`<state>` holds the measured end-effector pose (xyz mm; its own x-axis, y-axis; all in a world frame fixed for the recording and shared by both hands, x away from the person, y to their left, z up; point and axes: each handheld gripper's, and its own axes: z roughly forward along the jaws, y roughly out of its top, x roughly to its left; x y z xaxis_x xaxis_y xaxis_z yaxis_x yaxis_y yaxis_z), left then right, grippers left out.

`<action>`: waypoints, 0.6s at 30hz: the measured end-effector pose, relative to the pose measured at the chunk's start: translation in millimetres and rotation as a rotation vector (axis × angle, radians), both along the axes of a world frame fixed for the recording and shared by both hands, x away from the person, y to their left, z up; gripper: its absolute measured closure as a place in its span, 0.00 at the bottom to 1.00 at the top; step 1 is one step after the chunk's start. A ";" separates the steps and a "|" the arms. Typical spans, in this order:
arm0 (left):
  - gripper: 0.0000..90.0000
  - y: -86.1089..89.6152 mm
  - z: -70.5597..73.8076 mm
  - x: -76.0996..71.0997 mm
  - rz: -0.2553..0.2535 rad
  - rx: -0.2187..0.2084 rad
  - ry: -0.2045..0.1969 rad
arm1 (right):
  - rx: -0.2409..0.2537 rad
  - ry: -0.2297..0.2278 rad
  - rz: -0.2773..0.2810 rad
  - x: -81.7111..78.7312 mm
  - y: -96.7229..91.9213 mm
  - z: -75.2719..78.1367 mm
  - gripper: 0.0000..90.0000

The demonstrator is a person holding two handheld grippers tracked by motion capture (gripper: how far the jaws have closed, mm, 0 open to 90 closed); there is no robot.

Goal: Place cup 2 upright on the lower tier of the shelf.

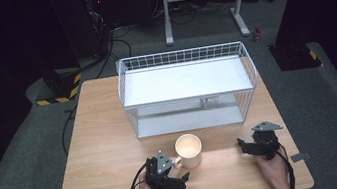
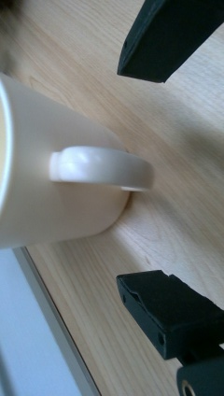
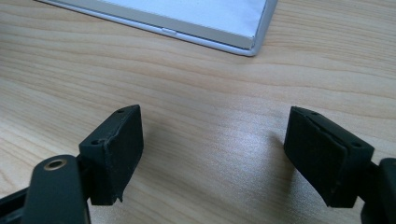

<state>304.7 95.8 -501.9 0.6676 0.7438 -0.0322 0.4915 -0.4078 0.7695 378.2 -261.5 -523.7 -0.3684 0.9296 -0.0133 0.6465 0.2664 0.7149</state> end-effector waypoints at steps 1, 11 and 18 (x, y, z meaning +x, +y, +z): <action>0.02 -1.7 0.0 1.6 0.000 -0.003 0.006 | 0.000 0.000 0.000 0.0 0.0 0.0 0.22; 0.02 -16.0 4.7 7.7 -0.009 -0.010 -0.003 | 0.000 0.000 0.000 0.0 0.0 0.0 0.22; 0.01 -26.1 5.8 13.9 -0.018 0.002 -0.004 | 0.001 0.001 0.000 0.0 0.0 0.0 0.22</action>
